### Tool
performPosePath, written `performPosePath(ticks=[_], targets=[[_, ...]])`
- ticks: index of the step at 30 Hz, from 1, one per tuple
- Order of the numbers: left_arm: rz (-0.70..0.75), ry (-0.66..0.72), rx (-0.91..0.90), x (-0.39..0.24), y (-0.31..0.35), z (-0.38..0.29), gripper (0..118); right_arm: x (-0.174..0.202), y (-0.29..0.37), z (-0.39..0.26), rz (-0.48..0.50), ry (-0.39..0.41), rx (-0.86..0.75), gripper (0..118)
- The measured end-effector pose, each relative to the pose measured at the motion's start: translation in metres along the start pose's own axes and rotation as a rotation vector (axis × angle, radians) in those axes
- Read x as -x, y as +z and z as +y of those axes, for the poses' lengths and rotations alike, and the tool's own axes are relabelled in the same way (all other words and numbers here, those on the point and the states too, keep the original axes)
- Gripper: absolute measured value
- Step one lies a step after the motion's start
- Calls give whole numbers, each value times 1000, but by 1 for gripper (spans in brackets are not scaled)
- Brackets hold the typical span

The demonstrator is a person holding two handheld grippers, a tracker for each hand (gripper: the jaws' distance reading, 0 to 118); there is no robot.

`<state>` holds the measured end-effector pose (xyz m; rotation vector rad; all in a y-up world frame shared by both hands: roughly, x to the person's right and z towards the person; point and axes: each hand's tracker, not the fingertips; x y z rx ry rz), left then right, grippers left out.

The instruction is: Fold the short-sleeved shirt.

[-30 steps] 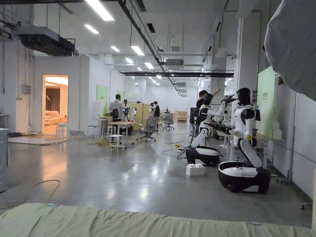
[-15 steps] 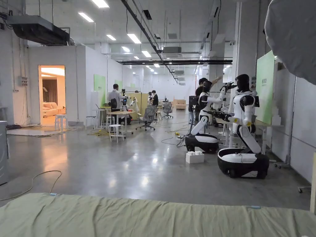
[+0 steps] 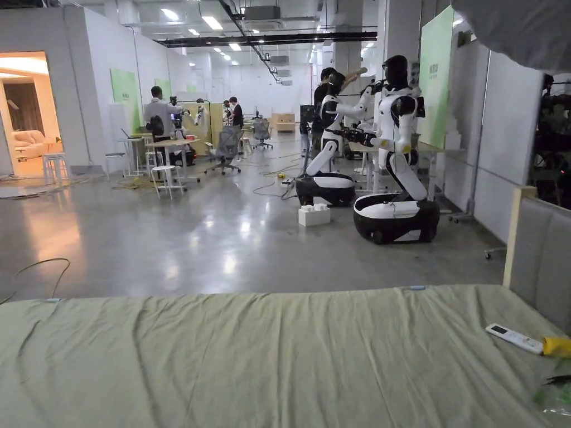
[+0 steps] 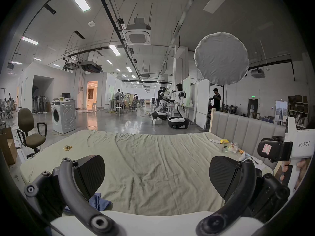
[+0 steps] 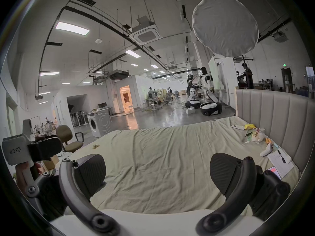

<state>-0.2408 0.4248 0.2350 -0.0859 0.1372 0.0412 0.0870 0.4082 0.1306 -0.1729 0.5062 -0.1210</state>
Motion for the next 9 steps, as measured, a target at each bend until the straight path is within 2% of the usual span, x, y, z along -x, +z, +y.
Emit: performPosePath(ticks=[5, 9], targets=[[-13, -2, 23, -2, -12, -5, 118, -6, -9, -1, -66, -3, 39, 118], [32, -9, 74, -9, -28, -17, 118, -1, -18, -8, -96, 64, 31, 118]])
